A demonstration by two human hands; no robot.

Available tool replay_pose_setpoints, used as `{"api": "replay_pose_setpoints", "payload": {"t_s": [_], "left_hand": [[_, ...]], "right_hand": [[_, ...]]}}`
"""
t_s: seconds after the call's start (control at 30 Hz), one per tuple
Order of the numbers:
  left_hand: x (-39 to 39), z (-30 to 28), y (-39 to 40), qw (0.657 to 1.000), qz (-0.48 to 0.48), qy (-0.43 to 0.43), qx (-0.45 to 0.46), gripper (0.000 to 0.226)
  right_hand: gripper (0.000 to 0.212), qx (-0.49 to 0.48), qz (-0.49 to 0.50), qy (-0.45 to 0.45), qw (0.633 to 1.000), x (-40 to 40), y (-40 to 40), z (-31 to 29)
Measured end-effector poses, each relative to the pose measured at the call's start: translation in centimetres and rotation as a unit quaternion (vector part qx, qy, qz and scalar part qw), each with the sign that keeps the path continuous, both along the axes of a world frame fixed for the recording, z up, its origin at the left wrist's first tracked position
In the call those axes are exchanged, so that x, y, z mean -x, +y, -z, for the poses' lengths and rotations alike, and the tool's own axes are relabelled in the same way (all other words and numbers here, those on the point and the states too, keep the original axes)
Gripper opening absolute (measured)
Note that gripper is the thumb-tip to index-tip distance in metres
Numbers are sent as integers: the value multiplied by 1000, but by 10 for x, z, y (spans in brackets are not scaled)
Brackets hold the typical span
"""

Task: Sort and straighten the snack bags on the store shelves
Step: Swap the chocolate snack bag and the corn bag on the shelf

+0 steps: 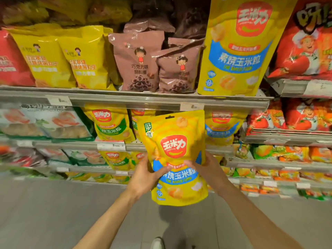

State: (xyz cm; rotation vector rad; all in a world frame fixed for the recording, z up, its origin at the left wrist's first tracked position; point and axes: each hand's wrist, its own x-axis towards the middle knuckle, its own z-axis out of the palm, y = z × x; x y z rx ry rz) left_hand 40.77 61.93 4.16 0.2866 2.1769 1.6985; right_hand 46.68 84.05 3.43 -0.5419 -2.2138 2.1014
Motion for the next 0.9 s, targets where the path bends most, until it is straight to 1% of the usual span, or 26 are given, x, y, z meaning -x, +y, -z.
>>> {"api": "replay_pose_setpoints", "payload": {"t_s": [0.07, 0.13, 0.2, 0.33, 0.47, 0.53, 0.6, 0.63, 0.73, 0.8, 0.9], "left_hand": [[4, 12, -2, 1000, 4, -13, 13, 40], [14, 23, -2, 999, 11, -21, 22, 47], [25, 29, 2, 999, 18, -22, 31, 44], [54, 38, 12, 998, 37, -25, 39, 37], [85, 42, 24, 999, 18, -40, 21, 50], [99, 38, 27, 999, 1, -41, 16, 35], [112, 42, 25, 999, 6, -11, 47, 15], [116, 43, 23, 998, 17, 1, 62, 14], [129, 46, 22, 996, 41, 8, 75, 21], [138, 42, 27, 997, 32, 7, 70, 30], [150, 46, 35, 996, 3, 38, 83, 35]], "right_hand": [[42, -1, -1, -11, 1000, 2, -2, 13], [43, 11, 2, -17, 1000, 6, -2, 21], [48, 30, 6, -30, 999, 13, -2, 26], [35, 52, 34, -61, 996, 31, 4, 32], [29, 57, 74, -56, 994, 56, 14, 27], [25, 52, 83, -48, 994, 69, 21, 23], [25, 50, 83, -37, 995, 82, 30, 18], [26, 52, 87, -30, 994, 88, 34, 17], [27, 70, 98, -9, 993, 107, 42, 11], [27, 68, 106, -3, 992, 118, 45, 9], [29, 64, 119, 8, 991, 128, 44, 8]]}}
